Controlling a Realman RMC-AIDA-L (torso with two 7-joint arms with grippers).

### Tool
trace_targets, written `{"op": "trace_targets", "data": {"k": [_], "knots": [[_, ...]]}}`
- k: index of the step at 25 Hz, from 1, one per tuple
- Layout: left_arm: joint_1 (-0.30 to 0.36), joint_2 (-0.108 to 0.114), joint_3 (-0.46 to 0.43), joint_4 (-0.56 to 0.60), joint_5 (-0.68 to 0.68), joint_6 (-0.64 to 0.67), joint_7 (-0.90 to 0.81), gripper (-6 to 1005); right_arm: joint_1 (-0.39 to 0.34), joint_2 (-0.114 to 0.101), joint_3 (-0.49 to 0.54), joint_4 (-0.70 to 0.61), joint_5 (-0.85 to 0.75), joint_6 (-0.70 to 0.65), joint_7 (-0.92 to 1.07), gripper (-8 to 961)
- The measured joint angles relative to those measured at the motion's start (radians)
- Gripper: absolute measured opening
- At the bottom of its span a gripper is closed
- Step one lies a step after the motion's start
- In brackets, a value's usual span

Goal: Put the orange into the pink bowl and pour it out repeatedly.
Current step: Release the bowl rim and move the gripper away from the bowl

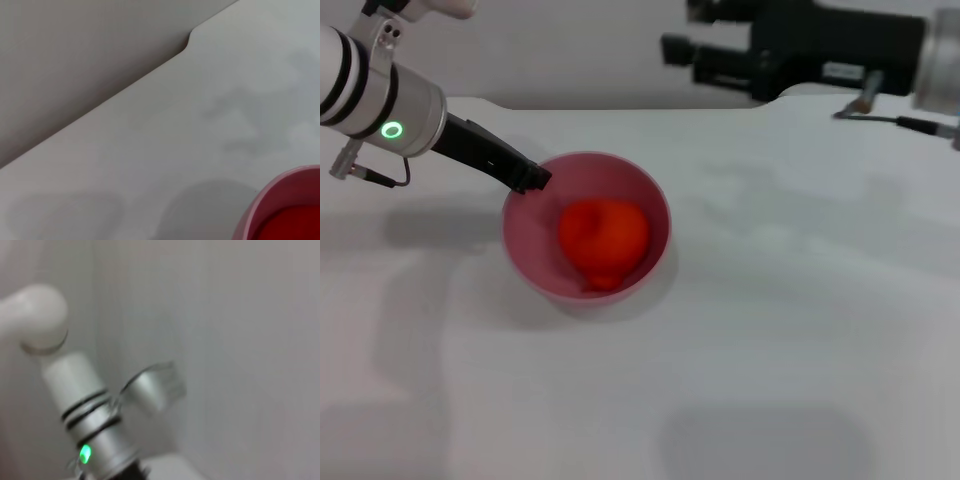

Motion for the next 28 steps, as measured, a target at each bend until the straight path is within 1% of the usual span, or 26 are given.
{"op": "trace_targets", "data": {"k": [4, 7, 10, 12, 15, 18, 20, 22, 23, 24, 28], "knots": [[0.003, -0.001, 0.002, -0.001, 0.000, 0.001, -0.001, 42, -0.078, 0.002, 0.035, 0.023, 0.149, 0.002, -0.176, 557], [0.004, -0.002, 0.003, -0.001, 0.000, 0.000, -0.002, 42, -0.120, 0.002, 0.050, 0.063, 0.243, 0.009, -0.282, 557], [0.005, -0.003, 0.003, -0.001, 0.000, 0.000, -0.002, 48, -0.171, 0.001, 0.059, 0.140, 0.406, 0.015, -0.433, 556], [0.005, -0.003, 0.003, -0.003, 0.000, 0.000, -0.002, 53, -0.204, 0.000, 0.060, 0.199, 0.545, 0.007, -0.564, 556], [0.005, -0.004, 0.003, -0.005, 0.000, -0.002, -0.002, 59, -0.243, 0.000, 0.054, 0.284, 0.736, -0.040, -0.765, 556], [0.002, -0.004, 0.009, -0.007, 0.000, -0.003, -0.004, 65, -0.255, -0.001, 0.053, 0.370, 0.862, -0.119, -0.893, 557], [0.001, -0.005, 0.023, -0.008, 0.000, -0.002, -0.010, 70, -0.253, -0.002, 0.057, 0.416, 0.909, -0.159, -0.933, 557], [0.001, -0.005, 0.049, -0.008, 0.000, -0.001, -0.025, 74, -0.252, -0.002, 0.060, 0.436, 0.933, -0.175, -0.949, 557], [0.001, -0.005, 0.049, -0.008, 0.000, -0.001, -0.025, 76, -0.252, -0.002, 0.061, 0.439, 0.936, -0.176, -0.952, 556], [0.005, -0.005, 0.080, -0.009, 0.000, -0.001, -0.045, 78, -0.251, -0.002, 0.061, 0.442, 0.939, -0.178, -0.955, 556], [0.007, -0.005, 0.097, -0.019, 0.000, 0.007, -0.056, 87, -0.247, -0.003, 0.063, 0.449, 0.940, -0.178, -0.957, 554]]}}
